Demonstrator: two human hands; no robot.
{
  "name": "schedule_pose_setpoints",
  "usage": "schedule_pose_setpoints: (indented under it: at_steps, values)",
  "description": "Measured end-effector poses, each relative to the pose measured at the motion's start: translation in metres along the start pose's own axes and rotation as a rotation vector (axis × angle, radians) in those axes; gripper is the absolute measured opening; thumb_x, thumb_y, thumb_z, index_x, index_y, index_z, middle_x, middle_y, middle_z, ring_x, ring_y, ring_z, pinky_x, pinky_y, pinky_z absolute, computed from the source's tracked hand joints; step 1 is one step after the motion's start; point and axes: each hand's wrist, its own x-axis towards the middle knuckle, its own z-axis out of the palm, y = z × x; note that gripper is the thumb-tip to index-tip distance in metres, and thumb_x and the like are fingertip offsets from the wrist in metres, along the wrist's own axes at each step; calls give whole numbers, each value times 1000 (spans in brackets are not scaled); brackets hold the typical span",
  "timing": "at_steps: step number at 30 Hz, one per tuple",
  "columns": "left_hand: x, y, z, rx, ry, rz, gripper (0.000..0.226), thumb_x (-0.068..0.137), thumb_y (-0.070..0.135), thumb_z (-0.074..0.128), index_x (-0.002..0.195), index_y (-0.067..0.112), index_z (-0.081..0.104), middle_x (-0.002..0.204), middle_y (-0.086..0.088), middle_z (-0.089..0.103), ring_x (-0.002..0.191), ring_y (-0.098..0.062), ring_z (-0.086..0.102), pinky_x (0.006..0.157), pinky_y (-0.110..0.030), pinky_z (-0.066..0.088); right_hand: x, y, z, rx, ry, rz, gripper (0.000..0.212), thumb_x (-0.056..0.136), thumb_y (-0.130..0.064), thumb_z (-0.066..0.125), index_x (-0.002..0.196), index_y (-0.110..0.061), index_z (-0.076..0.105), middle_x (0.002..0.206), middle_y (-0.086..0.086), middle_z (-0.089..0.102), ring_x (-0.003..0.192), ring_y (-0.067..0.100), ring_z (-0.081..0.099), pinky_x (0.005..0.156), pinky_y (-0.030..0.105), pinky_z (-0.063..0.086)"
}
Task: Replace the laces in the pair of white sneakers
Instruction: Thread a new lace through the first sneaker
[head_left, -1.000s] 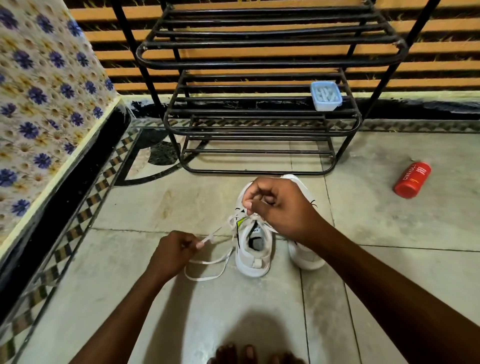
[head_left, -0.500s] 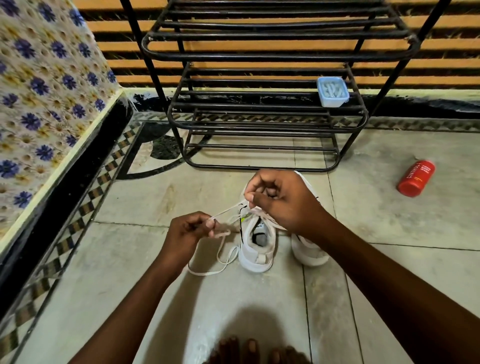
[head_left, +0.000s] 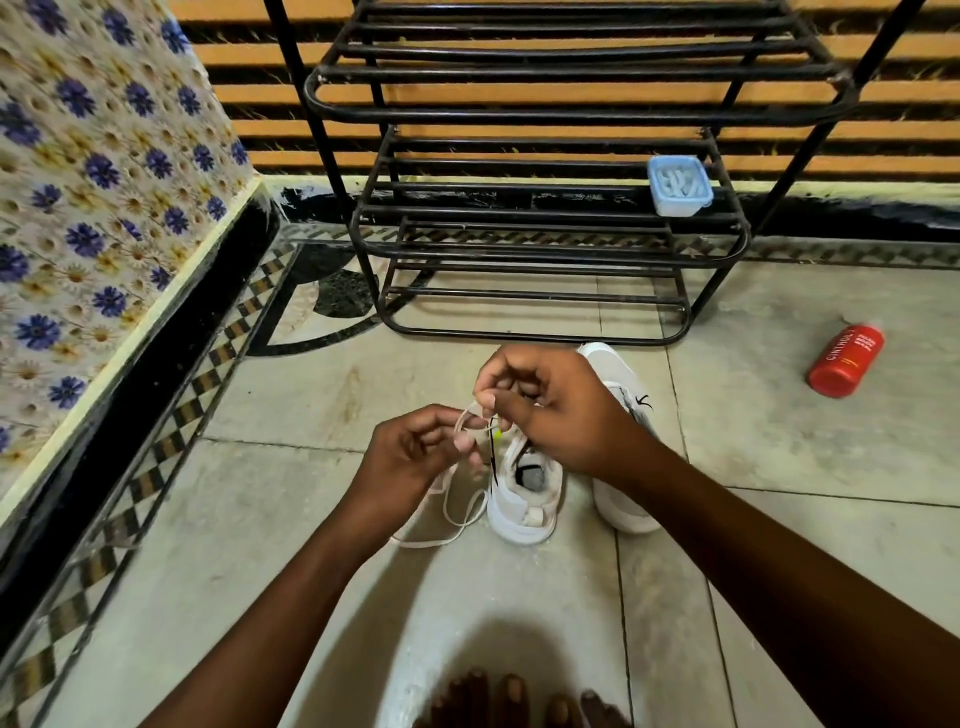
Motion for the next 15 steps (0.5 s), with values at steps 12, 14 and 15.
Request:
schedule_pose_setpoints:
  at_steps: [12, 14, 15]
  values:
    - [6, -8, -20, -4, 220, 34, 21, 102, 12, 59, 94, 6, 77, 70, -5, 61, 64, -16, 44, 59, -21, 38, 40, 50, -21, -254, 37, 69, 15, 91, -3, 65, 90, -17, 72, 81, -4, 70, 76, 8, 61, 72, 30, 50]
    - [6, -11, -25, 19, 225, 26, 21, 102, 11, 60, 93, 5, 78, 70, -6, 61, 63, -14, 45, 58, -20, 38, 46, 56, -21, -263, 64, 72, 17, 91, -3, 63, 89, -17, 72, 80, -3, 70, 77, 13, 62, 72, 35, 51]
    - [6, -14, -28, 38, 231, 13, 21, 102, 9, 60, 92, 5, 78, 69, -7, 62, 62, -12, 46, 58, -20, 38, 49, 59, -20, -248, 88, 78, 18, 91, -3, 63, 89, -18, 72, 80, -3, 70, 77, 16, 62, 72, 38, 52]
